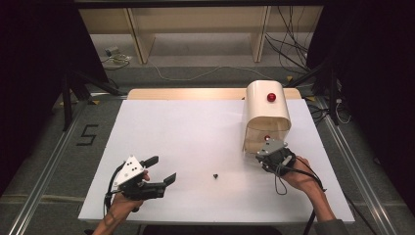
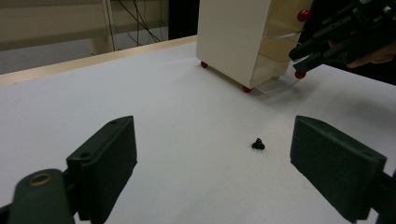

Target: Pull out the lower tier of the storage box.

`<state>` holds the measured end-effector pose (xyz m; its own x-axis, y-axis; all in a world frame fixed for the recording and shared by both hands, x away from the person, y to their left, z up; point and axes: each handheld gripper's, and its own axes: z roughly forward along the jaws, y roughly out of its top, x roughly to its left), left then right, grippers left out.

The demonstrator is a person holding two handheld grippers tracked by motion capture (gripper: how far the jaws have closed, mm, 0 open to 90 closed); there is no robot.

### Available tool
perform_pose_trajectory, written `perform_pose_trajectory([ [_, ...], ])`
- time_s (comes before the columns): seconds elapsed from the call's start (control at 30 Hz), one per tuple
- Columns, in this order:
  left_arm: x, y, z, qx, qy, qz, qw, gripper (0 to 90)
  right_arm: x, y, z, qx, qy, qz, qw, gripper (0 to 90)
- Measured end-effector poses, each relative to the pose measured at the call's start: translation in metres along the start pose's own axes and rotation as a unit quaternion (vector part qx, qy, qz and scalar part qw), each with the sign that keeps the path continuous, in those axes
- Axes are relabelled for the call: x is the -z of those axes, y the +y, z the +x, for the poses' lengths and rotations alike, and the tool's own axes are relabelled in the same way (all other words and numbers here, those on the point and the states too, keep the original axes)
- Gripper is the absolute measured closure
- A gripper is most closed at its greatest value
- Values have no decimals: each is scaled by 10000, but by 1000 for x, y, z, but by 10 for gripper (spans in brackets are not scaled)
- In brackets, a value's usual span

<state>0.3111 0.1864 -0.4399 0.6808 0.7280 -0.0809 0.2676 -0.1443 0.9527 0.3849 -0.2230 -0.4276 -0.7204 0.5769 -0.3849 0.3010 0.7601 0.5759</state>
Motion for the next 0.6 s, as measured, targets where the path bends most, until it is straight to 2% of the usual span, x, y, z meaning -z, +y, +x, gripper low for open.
perform_pose_trajectory([
  [0.6,0,0,0,-9,6,6,10000,143,2,-1,2,94,15,9,10000,699],
])
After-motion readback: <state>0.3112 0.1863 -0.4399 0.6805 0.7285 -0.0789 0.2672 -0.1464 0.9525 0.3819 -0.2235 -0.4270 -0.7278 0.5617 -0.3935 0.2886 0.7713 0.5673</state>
